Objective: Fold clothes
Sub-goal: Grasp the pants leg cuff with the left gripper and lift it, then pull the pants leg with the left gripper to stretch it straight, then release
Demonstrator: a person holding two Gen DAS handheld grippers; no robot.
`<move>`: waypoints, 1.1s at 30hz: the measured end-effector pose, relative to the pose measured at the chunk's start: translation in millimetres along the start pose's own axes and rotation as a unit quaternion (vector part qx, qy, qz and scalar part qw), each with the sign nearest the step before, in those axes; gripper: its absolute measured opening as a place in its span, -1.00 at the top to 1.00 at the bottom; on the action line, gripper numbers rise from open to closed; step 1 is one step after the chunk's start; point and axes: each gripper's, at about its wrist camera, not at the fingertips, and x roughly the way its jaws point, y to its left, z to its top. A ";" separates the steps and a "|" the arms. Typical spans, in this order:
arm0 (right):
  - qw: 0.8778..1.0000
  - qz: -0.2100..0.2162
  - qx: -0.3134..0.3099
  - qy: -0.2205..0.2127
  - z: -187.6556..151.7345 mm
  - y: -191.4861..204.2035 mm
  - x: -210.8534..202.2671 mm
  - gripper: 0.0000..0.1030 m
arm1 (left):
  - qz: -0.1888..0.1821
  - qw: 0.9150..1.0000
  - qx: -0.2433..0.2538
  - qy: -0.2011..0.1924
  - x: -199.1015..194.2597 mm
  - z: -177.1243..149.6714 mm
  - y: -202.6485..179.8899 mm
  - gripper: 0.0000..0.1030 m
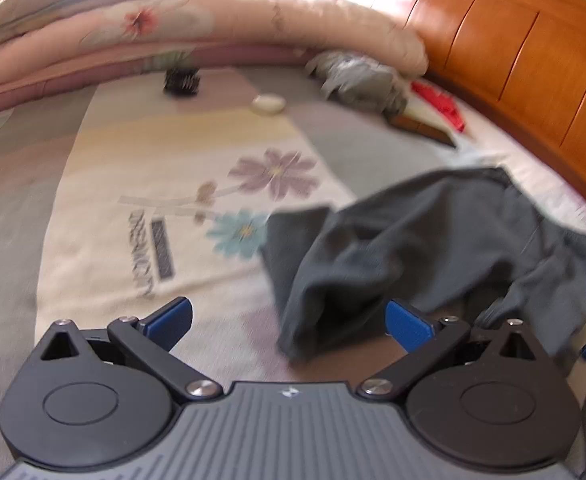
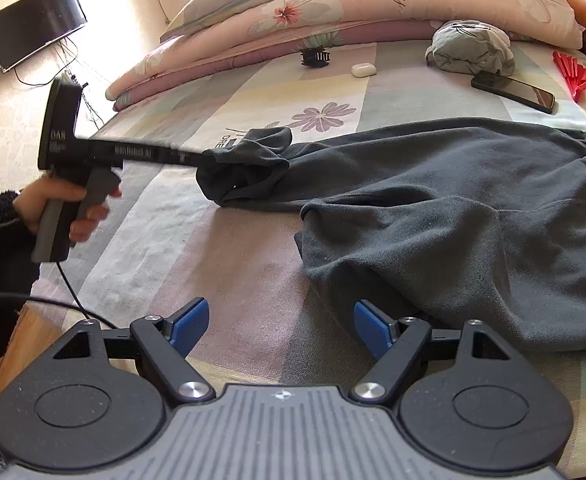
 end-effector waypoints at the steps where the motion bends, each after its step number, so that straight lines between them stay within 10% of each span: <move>1: 1.000 0.000 -0.001 0.000 -0.4 0.4 0.2 -0.62 | 0.005 1.000 0.001 0.000 3.4 -3.0 0.7 -0.99; 11: 1.000 -0.022 -0.002 -0.004 -4.2 -1.6 -8.5 -0.62 | 0.133 0.991 0.003 -0.011 35.8 -4.3 8.8 -0.98; 21: 1.000 -0.023 0.002 0.001 -5.0 -6.5 -4.0 -0.62 | 0.305 0.950 -0.042 -0.042 2.8 10.0 77.3 -0.98; 31: 1.000 -0.025 0.007 0.004 -5.4 -6.7 -1.4 -0.62 | 0.350 0.927 -0.026 -0.131 -52.7 39.0 86.3 -0.99; 33: 1.000 -0.024 0.007 0.006 -6.1 -5.9 0.0 -0.62 | 0.326 0.934 -0.012 -0.148 -54.3 40.3 74.1 -0.98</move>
